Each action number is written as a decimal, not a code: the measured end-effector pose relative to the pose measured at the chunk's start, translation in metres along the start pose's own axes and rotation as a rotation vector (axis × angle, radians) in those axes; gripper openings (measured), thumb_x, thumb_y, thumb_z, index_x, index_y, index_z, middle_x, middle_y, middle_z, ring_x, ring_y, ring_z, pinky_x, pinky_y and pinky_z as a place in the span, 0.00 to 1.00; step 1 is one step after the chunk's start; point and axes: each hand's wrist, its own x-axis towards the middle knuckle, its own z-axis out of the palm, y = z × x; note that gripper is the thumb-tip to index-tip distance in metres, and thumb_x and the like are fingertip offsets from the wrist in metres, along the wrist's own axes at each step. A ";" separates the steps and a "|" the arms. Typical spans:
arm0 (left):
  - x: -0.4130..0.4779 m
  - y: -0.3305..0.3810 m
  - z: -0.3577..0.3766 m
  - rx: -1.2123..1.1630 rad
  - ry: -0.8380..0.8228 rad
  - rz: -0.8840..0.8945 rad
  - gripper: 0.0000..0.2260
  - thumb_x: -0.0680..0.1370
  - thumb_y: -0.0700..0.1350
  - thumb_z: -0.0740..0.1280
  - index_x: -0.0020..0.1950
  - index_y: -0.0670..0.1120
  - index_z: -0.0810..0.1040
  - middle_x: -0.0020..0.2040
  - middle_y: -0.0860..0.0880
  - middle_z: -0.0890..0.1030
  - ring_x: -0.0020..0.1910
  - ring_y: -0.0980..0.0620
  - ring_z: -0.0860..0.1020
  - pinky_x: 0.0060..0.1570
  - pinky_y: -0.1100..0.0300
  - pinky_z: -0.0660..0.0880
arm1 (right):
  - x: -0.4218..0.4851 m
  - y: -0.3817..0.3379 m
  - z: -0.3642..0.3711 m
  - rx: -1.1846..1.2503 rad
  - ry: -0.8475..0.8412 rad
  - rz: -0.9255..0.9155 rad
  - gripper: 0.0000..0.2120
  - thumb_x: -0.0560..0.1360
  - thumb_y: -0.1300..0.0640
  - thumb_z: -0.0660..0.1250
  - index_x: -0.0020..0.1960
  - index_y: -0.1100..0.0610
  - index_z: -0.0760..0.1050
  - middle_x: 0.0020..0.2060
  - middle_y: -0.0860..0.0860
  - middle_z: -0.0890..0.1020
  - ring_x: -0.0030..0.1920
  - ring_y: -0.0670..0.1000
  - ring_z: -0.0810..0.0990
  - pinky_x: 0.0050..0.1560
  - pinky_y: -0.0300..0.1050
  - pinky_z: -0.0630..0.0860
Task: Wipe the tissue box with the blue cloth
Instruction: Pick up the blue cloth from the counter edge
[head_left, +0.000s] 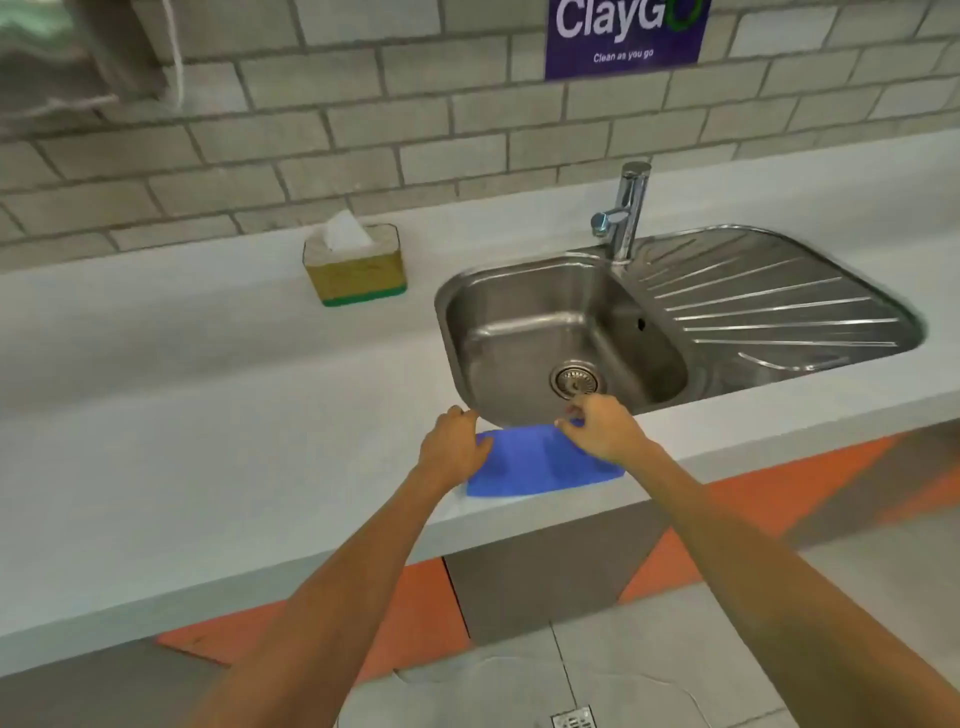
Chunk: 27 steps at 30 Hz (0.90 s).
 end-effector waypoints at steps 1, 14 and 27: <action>0.000 0.001 0.003 0.022 -0.018 -0.008 0.20 0.79 0.47 0.60 0.68 0.39 0.69 0.65 0.38 0.71 0.64 0.41 0.71 0.63 0.50 0.70 | -0.001 0.003 0.001 0.003 0.017 0.001 0.18 0.75 0.53 0.64 0.58 0.64 0.76 0.55 0.61 0.81 0.56 0.60 0.78 0.57 0.52 0.74; 0.003 0.014 0.004 -0.308 -0.043 -0.265 0.18 0.76 0.48 0.65 0.61 0.38 0.74 0.55 0.40 0.77 0.55 0.43 0.76 0.55 0.53 0.73 | 0.000 0.006 0.011 -0.240 -0.014 -0.066 0.17 0.75 0.56 0.63 0.62 0.57 0.74 0.62 0.58 0.74 0.58 0.60 0.77 0.58 0.51 0.72; 0.014 0.043 -0.122 -0.864 0.077 -0.118 0.13 0.75 0.41 0.67 0.59 0.39 0.73 0.51 0.43 0.76 0.50 0.46 0.74 0.49 0.55 0.72 | 0.032 -0.093 0.024 1.303 -0.210 0.248 0.20 0.77 0.43 0.56 0.53 0.56 0.77 0.41 0.53 0.83 0.40 0.51 0.81 0.37 0.45 0.78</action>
